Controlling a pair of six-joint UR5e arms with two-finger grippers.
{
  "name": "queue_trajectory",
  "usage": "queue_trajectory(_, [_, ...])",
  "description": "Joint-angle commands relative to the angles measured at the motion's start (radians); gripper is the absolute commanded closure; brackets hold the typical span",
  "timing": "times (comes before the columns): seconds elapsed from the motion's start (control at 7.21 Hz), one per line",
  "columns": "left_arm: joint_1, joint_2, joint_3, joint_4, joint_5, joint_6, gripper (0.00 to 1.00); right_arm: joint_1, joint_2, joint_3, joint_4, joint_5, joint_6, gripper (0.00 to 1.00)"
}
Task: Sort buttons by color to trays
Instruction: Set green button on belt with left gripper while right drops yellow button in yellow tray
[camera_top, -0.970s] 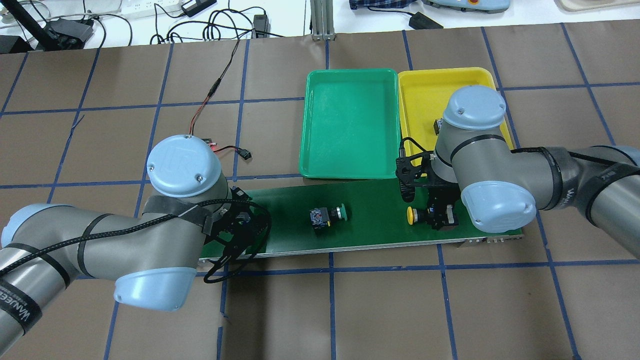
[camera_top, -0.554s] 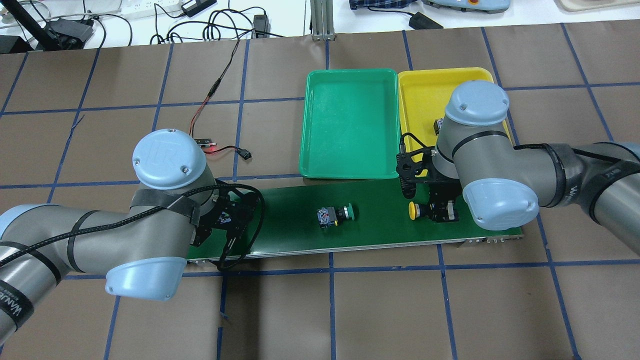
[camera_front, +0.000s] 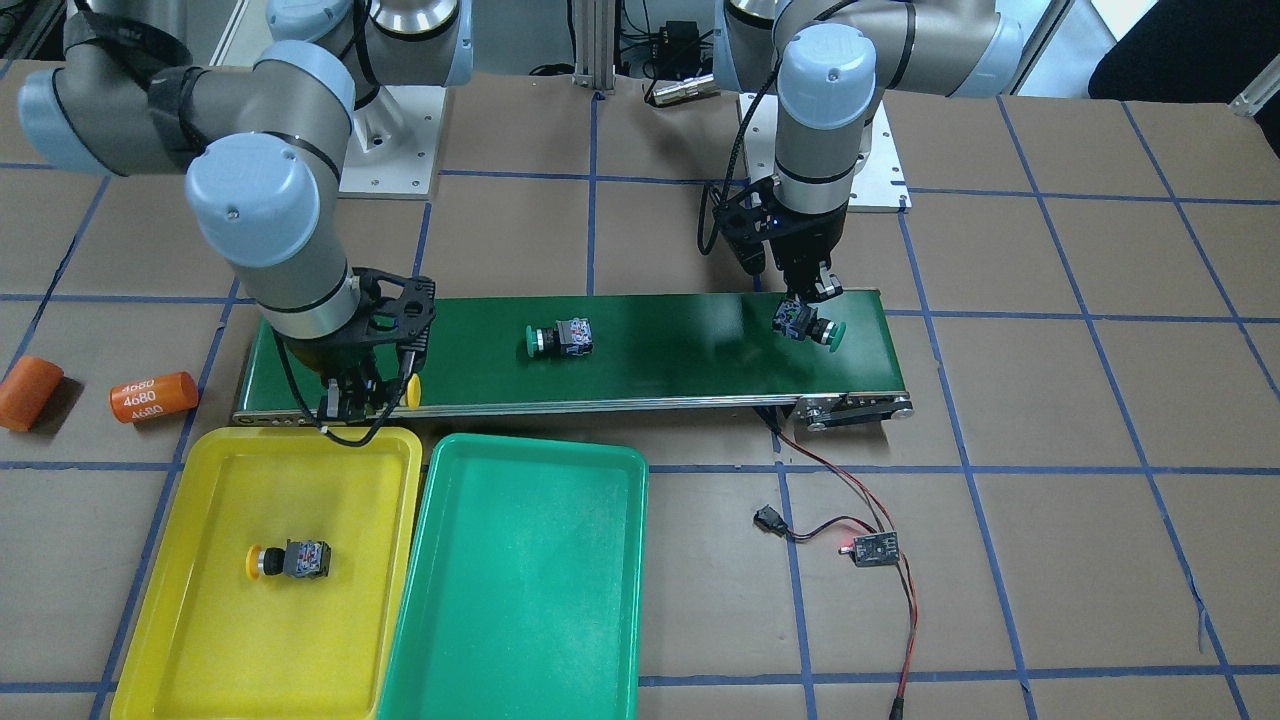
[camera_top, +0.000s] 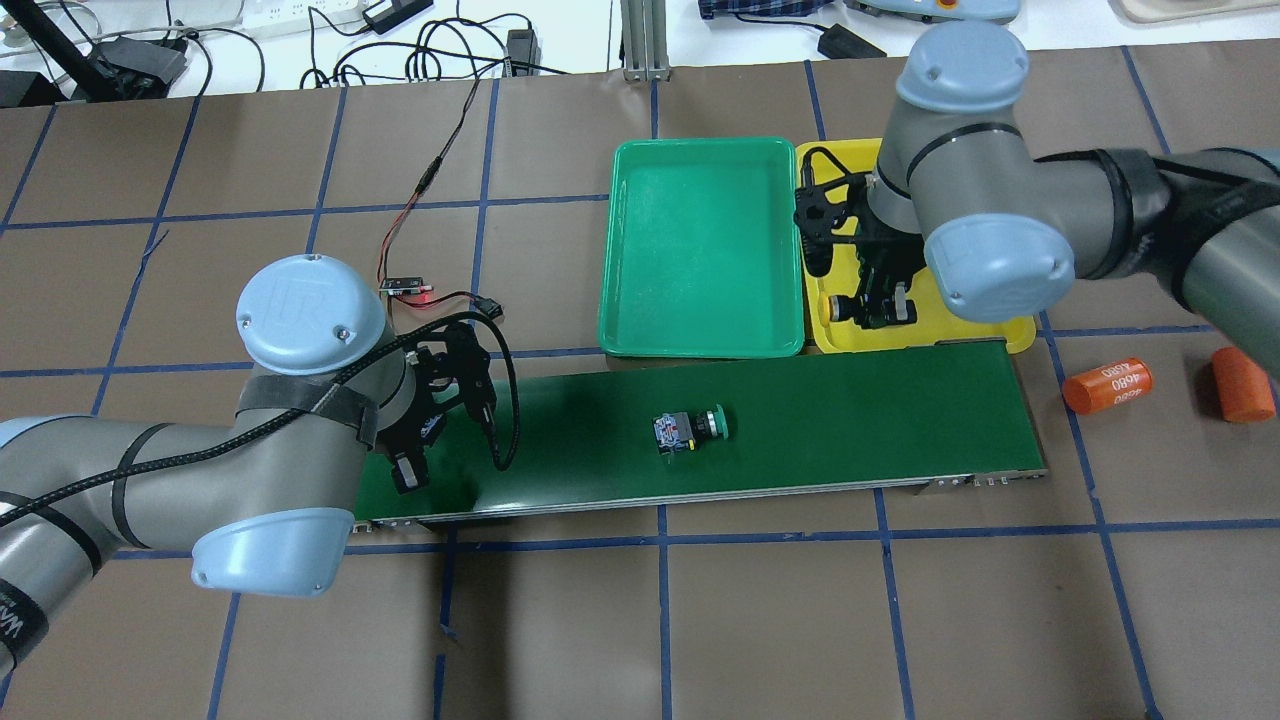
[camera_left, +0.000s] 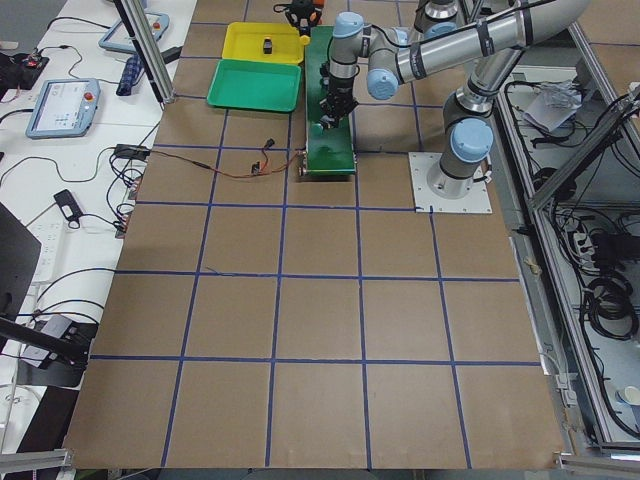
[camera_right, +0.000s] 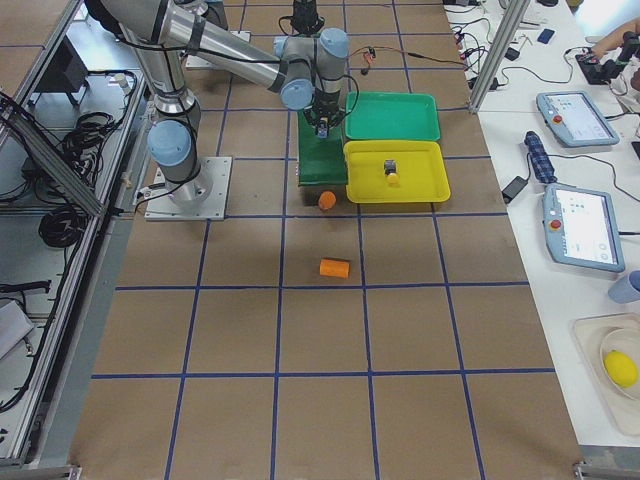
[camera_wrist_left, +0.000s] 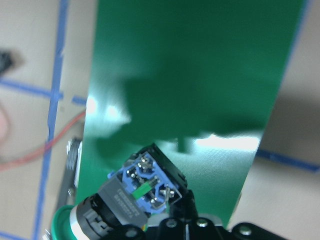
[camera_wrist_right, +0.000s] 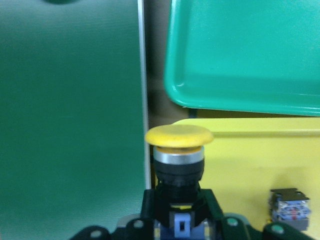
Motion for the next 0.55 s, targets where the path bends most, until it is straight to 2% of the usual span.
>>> queue_trajectory(0.0, [0.012, -0.001, -0.019, -0.009, -0.005, -0.294, 1.00, -0.078, 0.136, -0.109, 0.000, 0.002, -0.004, 0.94])
queue_trajectory(0.14, [0.013, 0.008, -0.064, 0.005, -0.052, -0.408, 1.00, -0.134, 0.152, -0.108, 0.002, 0.013, -0.004, 0.78])
queue_trajectory(0.28, [0.015, 0.008, -0.083, 0.011, -0.083, -0.445, 1.00, -0.143, 0.159, -0.113, -0.001, 0.014, -0.004, 0.69])
queue_trajectory(0.42, [0.019, 0.008, -0.083, 0.014, -0.084, -0.450, 1.00, -0.143, 0.160, -0.113, -0.001, 0.016, -0.002, 0.56])
